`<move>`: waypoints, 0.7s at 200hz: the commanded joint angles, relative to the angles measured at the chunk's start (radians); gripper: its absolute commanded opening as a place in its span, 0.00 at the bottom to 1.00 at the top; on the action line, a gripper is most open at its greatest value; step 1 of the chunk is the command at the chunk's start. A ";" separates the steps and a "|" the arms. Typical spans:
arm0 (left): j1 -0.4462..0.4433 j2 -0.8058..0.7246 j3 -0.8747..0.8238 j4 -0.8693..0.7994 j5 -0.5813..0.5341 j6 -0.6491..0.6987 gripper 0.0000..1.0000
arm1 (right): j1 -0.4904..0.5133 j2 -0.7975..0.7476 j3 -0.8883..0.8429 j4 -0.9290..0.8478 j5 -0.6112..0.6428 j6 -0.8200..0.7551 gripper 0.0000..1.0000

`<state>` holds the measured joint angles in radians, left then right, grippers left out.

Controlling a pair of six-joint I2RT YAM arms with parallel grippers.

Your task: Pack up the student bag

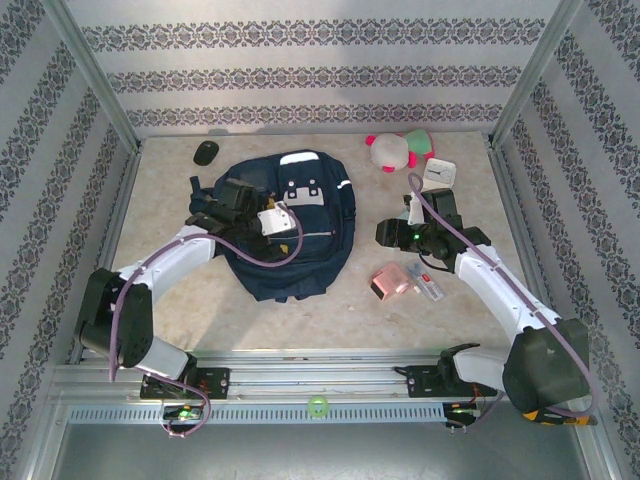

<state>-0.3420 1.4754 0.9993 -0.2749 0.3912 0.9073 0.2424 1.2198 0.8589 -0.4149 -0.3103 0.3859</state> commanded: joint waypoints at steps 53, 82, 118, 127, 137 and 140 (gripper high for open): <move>0.260 -0.175 -0.016 -0.334 0.143 0.406 0.98 | 0.155 0.057 0.064 0.049 -0.012 -0.133 0.65; 0.259 -0.149 -0.041 -0.298 0.147 0.452 0.98 | 0.182 0.098 0.087 0.058 -0.014 -0.141 0.65; 0.256 -0.087 -0.035 -0.276 0.151 0.473 0.94 | 0.204 0.109 0.097 0.078 -0.012 -0.139 0.65; 0.255 -0.078 -0.035 -0.269 0.160 0.473 0.94 | 0.208 0.108 0.095 0.085 -0.012 -0.137 0.65; 0.252 -0.070 -0.039 -0.255 0.169 0.480 0.94 | 0.211 0.108 0.095 0.093 -0.016 -0.137 0.65; 0.249 -0.068 -0.041 -0.250 0.169 0.479 0.94 | 0.213 0.108 0.094 0.095 -0.016 -0.137 0.65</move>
<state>-0.0895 1.3899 0.9642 -0.5209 0.5095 1.3334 0.4412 1.3251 0.9215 -0.3534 -0.3145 0.2619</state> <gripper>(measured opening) 0.943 0.648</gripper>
